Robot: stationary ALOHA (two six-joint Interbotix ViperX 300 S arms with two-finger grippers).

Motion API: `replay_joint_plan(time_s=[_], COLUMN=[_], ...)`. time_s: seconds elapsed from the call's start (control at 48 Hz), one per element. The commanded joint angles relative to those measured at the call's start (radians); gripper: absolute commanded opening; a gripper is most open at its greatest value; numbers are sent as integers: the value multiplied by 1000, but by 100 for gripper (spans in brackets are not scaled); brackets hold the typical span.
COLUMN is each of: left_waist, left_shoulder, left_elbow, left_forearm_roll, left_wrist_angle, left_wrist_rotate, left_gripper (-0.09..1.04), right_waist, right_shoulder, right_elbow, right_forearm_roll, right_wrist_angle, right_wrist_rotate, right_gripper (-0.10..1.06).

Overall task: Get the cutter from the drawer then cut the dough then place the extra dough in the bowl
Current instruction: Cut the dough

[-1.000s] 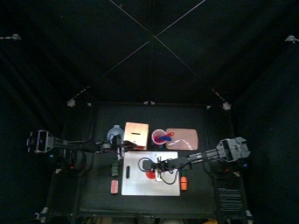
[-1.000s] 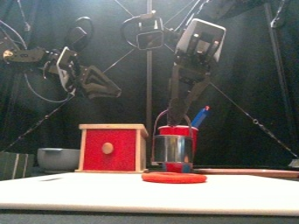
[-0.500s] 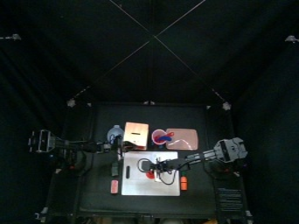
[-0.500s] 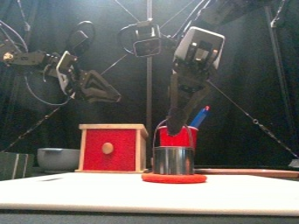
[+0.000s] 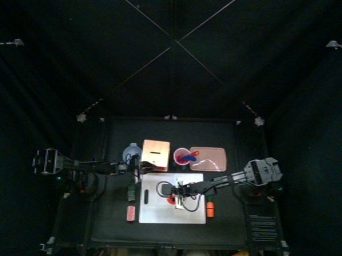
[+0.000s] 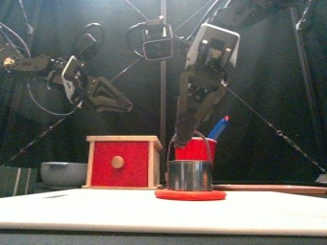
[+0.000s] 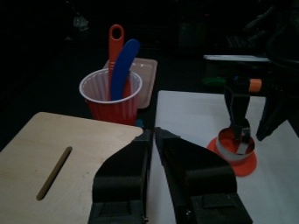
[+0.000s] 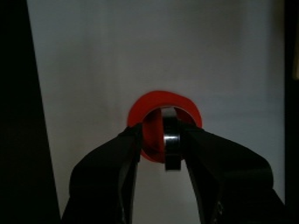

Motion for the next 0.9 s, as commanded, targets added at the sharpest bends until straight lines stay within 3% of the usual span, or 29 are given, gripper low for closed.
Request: replay_joint_plan(time_s=[0.021,0.25,0.458,0.583,0.75,0.896], left_waist=[2,0,-6,-54,-135,-190], left_shoulder=[-3,-3,-3,12,83,202], left_elbow=[-14,-20,-20,-12,-9,-11], left_forearm_roll=[0,0,-2,-9,-58,-107], left_wrist_angle=[-9,-9,-44,-129,-218,-333], left_wrist_rotate=[2,0,0,0,5,21], left_gripper=[57,57,57,57,60,67], right_waist=[2,5,-6,-52,-129,-146], right_shoulder=[-81,-227,-416,-486,-462,-417], right_elbow=[-12,54,305,492,658,735], right_forearm_roll=[-18,-97,-181,-219,-229,-255], right_wrist_angle=[-17,-104,-388,-584,-844,-1014], right_wrist_rotate=[3,0,-3,-3,-15,-18], right_gripper=[75,75,75,75,75,75])
